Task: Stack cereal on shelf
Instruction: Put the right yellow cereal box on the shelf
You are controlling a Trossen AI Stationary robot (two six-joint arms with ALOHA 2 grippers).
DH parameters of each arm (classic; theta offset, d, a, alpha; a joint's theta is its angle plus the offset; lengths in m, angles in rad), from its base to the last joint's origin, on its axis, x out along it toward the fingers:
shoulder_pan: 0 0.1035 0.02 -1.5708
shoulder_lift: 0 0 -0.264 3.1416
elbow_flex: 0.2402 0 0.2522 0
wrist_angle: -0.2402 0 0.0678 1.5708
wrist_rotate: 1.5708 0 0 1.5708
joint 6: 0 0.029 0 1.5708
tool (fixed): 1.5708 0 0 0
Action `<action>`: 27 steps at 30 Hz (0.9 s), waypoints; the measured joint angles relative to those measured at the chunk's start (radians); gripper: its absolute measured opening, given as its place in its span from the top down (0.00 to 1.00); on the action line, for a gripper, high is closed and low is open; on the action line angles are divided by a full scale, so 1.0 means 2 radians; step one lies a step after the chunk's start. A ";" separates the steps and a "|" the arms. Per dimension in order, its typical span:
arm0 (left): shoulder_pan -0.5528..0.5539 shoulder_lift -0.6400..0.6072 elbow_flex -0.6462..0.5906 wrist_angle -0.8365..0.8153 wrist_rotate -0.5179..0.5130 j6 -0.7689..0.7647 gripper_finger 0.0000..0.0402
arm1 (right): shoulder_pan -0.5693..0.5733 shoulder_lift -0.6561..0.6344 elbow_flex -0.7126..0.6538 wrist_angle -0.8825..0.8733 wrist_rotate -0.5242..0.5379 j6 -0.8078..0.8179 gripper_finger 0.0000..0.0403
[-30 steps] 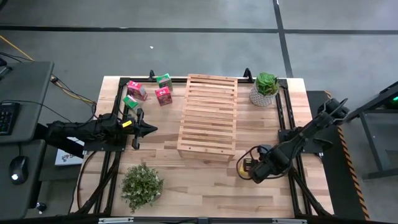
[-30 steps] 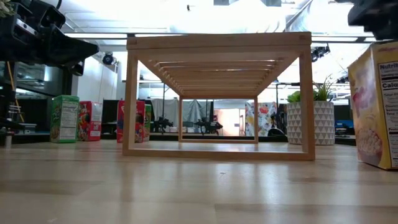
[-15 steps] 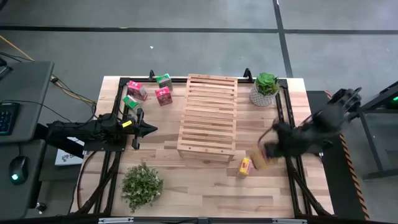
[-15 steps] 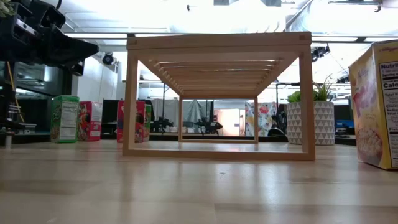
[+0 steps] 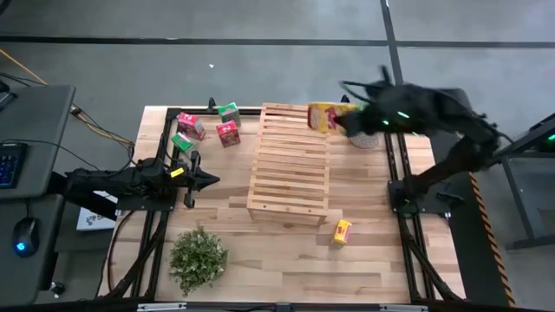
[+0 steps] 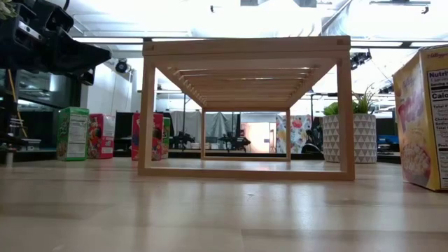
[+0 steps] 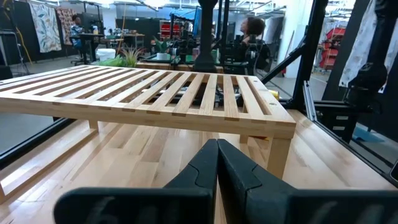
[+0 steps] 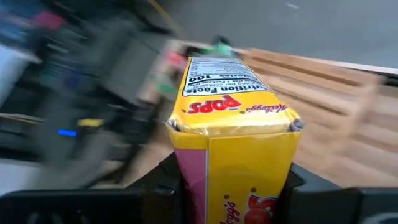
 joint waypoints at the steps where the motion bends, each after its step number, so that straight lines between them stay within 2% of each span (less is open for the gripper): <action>1: 0.000 0.000 0.000 0.000 0.000 0.000 1.00 | -0.024 0.019 0.014 -0.027 -0.013 -0.009 0.70; 4: 0.000 0.000 0.000 0.000 0.000 0.000 1.00 | -0.086 0.067 0.043 -0.104 -0.022 -0.020 0.70; 8: 0.000 0.000 0.000 0.000 0.000 0.000 1.00 | -0.152 0.108 0.047 -0.090 -0.039 -0.060 0.70; 12: 0.000 0.000 0.000 0.000 0.000 0.000 1.00 | -0.196 0.145 0.048 -0.104 -0.040 -0.066 0.70; 21: 0.000 0.000 0.000 0.000 0.000 0.000 1.00 | -0.221 0.209 0.048 -0.103 -0.106 -0.081 0.70; 27: 0.000 0.000 0.000 0.000 0.000 0.000 1.00 | -0.222 0.225 0.048 -0.103 -0.102 -0.060 0.70</action>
